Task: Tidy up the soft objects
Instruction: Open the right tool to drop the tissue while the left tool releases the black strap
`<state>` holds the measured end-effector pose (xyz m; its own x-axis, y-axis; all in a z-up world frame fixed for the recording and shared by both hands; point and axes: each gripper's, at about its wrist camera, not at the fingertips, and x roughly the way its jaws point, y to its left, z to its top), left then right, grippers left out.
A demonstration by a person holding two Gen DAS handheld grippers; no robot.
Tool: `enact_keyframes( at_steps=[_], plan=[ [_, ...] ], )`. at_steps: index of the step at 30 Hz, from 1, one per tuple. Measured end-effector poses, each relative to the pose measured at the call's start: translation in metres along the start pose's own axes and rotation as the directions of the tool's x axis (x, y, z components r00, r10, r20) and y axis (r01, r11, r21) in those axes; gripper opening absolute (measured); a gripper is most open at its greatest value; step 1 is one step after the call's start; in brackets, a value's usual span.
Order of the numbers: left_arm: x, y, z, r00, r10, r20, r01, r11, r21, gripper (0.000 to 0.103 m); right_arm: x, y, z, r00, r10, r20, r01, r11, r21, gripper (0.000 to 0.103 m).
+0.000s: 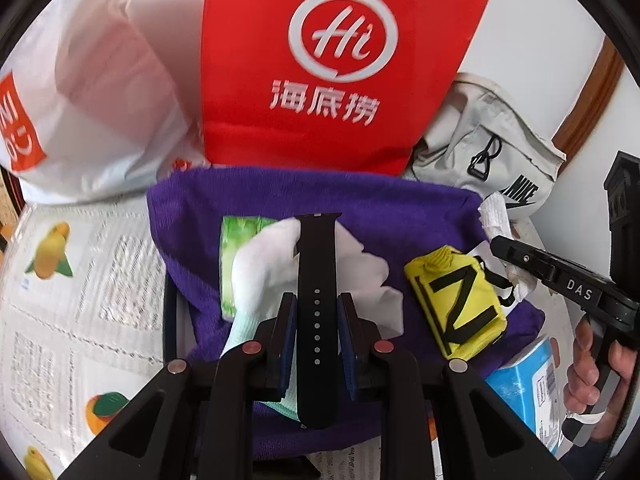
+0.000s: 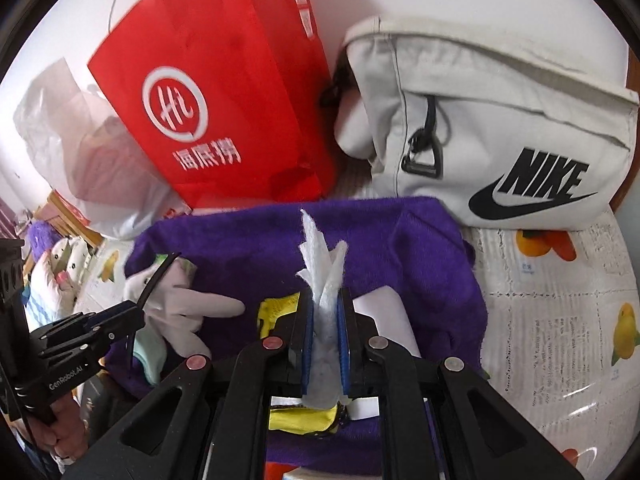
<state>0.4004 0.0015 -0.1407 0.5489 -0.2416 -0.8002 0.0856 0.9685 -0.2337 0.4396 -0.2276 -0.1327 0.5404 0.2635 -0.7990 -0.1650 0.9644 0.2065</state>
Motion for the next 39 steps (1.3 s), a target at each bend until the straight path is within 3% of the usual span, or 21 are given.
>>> enact_keyframes(
  at_steps=[13, 18, 21, 25, 29, 32, 39],
  plan=[
    [0.009, 0.007, -0.002, 1.000, -0.011, -0.023, 0.011, 1.000, -0.027, 0.020, 0.022, 0.001, -0.001, 0.999, -0.020, -0.035, 0.020, 1.000, -0.014, 0.019],
    [0.012, 0.005, -0.001, 0.999, -0.004, -0.034, 0.004, 1.000, -0.025, 0.020, 0.021, 0.002, -0.003, 0.999, -0.002, -0.036, 0.002, 1.000, -0.020, 0.039],
    [0.011, 0.005, 0.000, 1.000, -0.006, -0.031, 0.005, 0.999, -0.032, 0.022, 0.016, 0.004, -0.003, 1.000, -0.008, -0.020, 0.007, 1.000, -0.030, 0.047],
    [0.010, 0.004, 0.001, 0.999, -0.002, -0.035, 0.001, 1.000, -0.029, 0.028, 0.006, 0.007, -0.002, 1.000, -0.002, 0.018, 0.002, 0.999, -0.043, 0.050],
    [-0.001, -0.001, 0.003, 1.000, 0.017, -0.020, -0.017, 1.000, -0.016, 0.040, -0.010, 0.013, -0.002, 0.998, 0.001, 0.061, 0.003, 0.998, -0.062, 0.050],
    [-0.015, -0.004, 0.003, 1.000, 0.027, 0.000, -0.027, 1.000, -0.009, 0.047, -0.025, 0.017, -0.003, 0.995, -0.003, 0.103, 0.011, 0.997, -0.078, 0.057],
    [-0.054, -0.003, -0.007, 0.997, 0.069, 0.027, -0.069, 0.998, 0.005, 0.048, -0.063, 0.021, -0.010, 0.986, 0.002, 0.168, 0.008, 0.998, -0.058, 0.059]
  ],
)
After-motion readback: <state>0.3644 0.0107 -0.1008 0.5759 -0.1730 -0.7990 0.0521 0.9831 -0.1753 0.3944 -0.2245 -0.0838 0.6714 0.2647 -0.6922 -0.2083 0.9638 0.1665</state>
